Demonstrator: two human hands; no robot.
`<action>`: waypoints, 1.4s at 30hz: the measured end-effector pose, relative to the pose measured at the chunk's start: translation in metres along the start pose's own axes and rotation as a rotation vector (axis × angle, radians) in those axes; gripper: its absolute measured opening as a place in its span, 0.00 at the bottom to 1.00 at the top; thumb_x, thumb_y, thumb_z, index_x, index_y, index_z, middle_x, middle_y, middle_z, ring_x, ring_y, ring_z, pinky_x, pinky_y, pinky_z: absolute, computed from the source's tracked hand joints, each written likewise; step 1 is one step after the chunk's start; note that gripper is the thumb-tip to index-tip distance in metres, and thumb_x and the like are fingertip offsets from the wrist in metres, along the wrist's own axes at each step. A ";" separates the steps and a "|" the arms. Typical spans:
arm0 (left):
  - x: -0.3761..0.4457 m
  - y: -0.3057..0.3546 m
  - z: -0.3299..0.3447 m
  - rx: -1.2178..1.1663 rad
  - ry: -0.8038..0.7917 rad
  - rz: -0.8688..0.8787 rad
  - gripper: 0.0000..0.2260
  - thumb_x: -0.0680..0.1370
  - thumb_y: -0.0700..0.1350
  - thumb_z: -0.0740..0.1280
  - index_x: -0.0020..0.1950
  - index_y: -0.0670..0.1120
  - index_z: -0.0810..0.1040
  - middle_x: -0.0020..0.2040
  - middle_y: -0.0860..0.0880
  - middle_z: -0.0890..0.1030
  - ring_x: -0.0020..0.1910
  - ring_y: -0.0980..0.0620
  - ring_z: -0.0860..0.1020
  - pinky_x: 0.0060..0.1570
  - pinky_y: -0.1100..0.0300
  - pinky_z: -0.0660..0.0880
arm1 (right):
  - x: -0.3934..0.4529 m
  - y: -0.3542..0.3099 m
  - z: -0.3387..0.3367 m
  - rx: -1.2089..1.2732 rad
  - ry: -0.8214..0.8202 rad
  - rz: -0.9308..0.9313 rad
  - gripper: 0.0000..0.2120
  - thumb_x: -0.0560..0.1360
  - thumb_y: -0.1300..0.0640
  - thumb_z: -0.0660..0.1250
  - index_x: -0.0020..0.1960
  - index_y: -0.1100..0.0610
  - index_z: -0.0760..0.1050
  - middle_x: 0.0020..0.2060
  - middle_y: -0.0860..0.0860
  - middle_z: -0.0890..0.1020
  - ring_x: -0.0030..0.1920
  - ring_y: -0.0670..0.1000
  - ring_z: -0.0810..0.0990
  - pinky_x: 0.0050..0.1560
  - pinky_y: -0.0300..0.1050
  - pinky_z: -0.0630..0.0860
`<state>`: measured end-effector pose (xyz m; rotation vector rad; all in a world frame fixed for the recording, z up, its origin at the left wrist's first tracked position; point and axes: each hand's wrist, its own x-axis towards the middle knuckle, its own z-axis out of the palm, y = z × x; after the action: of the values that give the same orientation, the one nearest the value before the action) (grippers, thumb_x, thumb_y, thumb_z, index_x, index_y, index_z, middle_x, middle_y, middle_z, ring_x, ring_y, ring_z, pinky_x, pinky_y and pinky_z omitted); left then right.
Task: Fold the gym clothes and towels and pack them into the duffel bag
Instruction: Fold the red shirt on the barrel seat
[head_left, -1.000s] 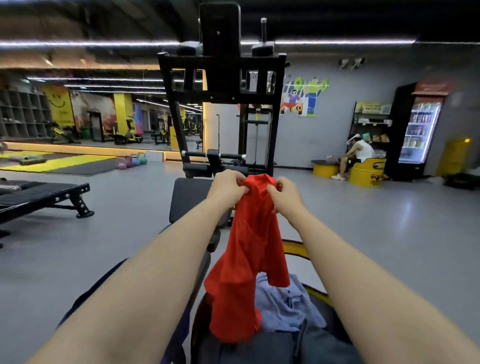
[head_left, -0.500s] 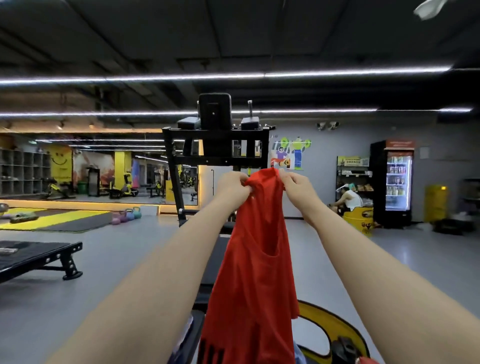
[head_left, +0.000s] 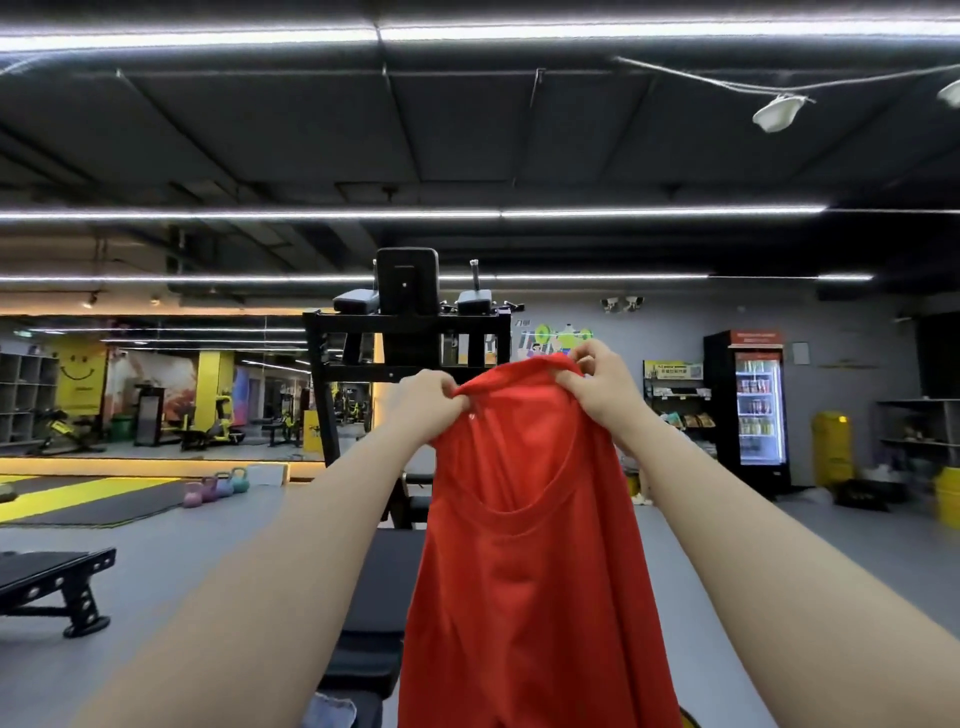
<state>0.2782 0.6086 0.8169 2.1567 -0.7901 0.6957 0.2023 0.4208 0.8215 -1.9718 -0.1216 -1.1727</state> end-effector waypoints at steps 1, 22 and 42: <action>-0.001 -0.007 0.001 0.024 -0.025 -0.021 0.07 0.78 0.49 0.66 0.44 0.46 0.76 0.45 0.46 0.79 0.43 0.48 0.78 0.35 0.62 0.72 | 0.000 0.002 -0.001 -0.024 0.005 0.002 0.06 0.76 0.62 0.67 0.49 0.57 0.70 0.37 0.49 0.74 0.38 0.47 0.72 0.38 0.37 0.70; -0.032 -0.063 0.003 -0.422 -0.601 -0.155 0.12 0.78 0.54 0.63 0.57 0.51 0.78 0.46 0.50 0.80 0.44 0.54 0.80 0.41 0.61 0.77 | -0.015 0.035 -0.017 -0.316 0.066 0.276 0.06 0.78 0.54 0.63 0.46 0.55 0.75 0.47 0.55 0.77 0.54 0.55 0.73 0.45 0.40 0.60; -0.018 -0.096 -0.027 -0.306 -0.258 -0.087 0.03 0.74 0.44 0.72 0.46 0.46 0.81 0.45 0.47 0.81 0.44 0.51 0.78 0.46 0.62 0.76 | -0.028 0.053 -0.044 -0.014 -0.546 0.362 0.19 0.68 0.51 0.75 0.55 0.58 0.80 0.49 0.54 0.84 0.50 0.54 0.84 0.55 0.49 0.80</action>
<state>0.3284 0.6881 0.7781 2.0062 -0.8683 0.2347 0.1799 0.3644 0.7786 -2.1674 -0.0327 -0.3918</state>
